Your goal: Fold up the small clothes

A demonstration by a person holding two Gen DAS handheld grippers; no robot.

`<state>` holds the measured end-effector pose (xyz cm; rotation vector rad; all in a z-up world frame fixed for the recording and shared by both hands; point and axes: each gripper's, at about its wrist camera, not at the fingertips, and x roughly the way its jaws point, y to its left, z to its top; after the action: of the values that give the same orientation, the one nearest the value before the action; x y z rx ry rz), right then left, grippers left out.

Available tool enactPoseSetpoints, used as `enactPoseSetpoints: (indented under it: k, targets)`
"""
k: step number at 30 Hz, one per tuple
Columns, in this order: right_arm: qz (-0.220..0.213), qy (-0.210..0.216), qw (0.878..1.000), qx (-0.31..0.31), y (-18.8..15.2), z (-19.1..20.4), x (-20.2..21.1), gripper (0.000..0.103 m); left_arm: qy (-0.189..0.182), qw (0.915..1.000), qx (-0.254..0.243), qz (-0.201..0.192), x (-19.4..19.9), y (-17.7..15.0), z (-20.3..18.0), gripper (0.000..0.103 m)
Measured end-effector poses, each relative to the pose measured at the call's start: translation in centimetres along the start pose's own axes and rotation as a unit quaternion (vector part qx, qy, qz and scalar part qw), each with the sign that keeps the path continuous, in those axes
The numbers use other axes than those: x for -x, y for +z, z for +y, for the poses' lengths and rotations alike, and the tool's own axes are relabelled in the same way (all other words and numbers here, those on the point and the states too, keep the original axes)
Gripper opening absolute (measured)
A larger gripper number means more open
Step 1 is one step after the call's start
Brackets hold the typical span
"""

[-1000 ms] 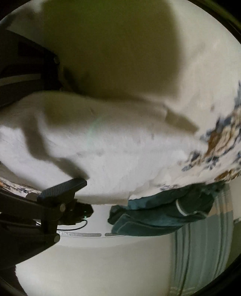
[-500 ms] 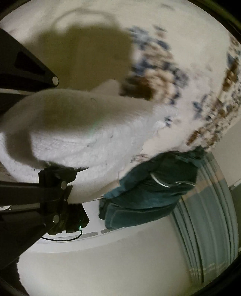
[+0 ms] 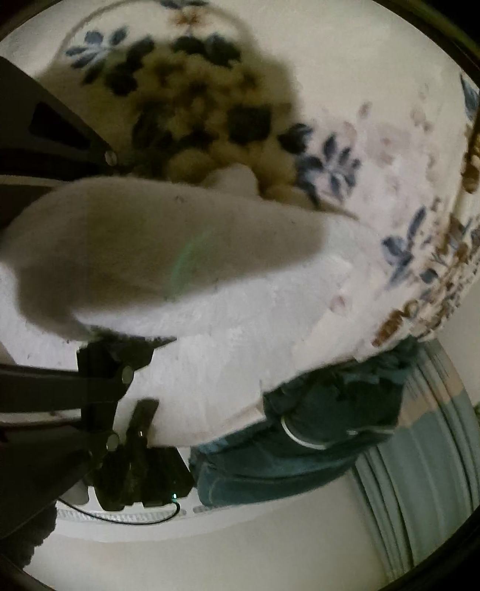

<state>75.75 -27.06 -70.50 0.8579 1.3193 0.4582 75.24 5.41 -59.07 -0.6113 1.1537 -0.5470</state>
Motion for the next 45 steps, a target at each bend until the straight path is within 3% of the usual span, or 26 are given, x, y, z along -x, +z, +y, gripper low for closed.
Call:
enactPoseSetpoints:
  k: [3,6,7,9,11,12,13,14,15,18,21,23,28,33,38,45]
  targets:
    - [0.009,-0.044,0.999,0.000,-0.5,-0.4,0.7,0.068,0.037,0.9991,0.005,0.017,0.6,-0.2,-0.1,0.045]
    - [-0.002,-0.143,0.989,0.045,-1.5,1.9,2.0,0.084,0.121,0.9925,-0.009,0.013,2.3,-1.1,-1.2,0.052]
    - [-0.009,-0.173,0.983,0.059,-1.8,2.8,2.2,0.085,0.162,0.9865,-0.023,0.003,3.0,-1.7,-2.0,0.054]
    - [-0.030,-0.251,0.963,0.091,-3.2,4.8,3.2,0.086,0.220,0.9743,-0.047,-0.014,4.1,-2.9,-3.4,0.054]
    - [-0.050,-0.317,0.940,0.115,-5.5,6.9,4.6,0.089,0.289,0.9534,-0.079,-0.038,5.4,-4.8,-5.3,0.056]
    - [-0.055,-0.343,0.930,0.121,-6.2,7.7,4.9,0.097,0.311,0.9454,-0.088,-0.043,5.9,-5.7,-6.0,0.062]
    - [-0.064,-0.373,0.916,0.131,-7.5,8.6,5.6,0.103,0.324,0.9407,-0.091,-0.047,6.6,-6.6,-6.7,0.071]
    - [-0.071,-0.390,0.908,0.136,-8.7,8.9,6.9,0.103,0.330,0.9383,-0.091,-0.048,7.0,-7.3,-7.3,0.095]
    - [-0.077,-0.408,0.899,0.140,-9.7,9.4,7.9,0.103,0.332,0.9376,-0.089,-0.051,7.6,-7.9,-8.0,0.103]
    - [-0.104,-0.453,0.873,0.151,-12.0,11.3,10.5,0.103,0.347,0.9309,-0.092,-0.068,9.3,-8.9,-10.5,0.103]
    - [-0.125,-0.475,0.857,0.158,-13.9,13.6,12.5,0.103,0.343,0.9318,-0.091,-0.074,10.4,-9.5,-12.9,0.103]
    - [-0.136,-0.480,0.852,0.160,-14.9,15.2,13.8,0.103,0.358,0.9250,-0.100,-0.081,11.6,-10.3,-15.0,0.103]
    - [-0.149,-0.472,0.854,0.161,-18.0,18.7,18.4,0.103,0.366,0.9185,-0.117,-0.095,15.7,-12.3,-19.9,0.103]
    - [-0.169,-0.474,0.847,0.169,-22.3,23.2,24.2,0.103,0.363,0.9164,-0.128,-0.111,20.1,-14.4,-24.7,0.103]
    - [-0.194,-0.463,0.845,0.184,-28.0,28.4,31.2,0.103,0.353,0.9137,-0.145,-0.140,25.5,-17.6,-31.0,0.103]
    - [-0.251,-0.448,0.832,0.209,-36.4,35.7,41.3,0.103,0.342,0.9076,-0.159,-0.185,32.3,-22.3,-38.4,0.103]
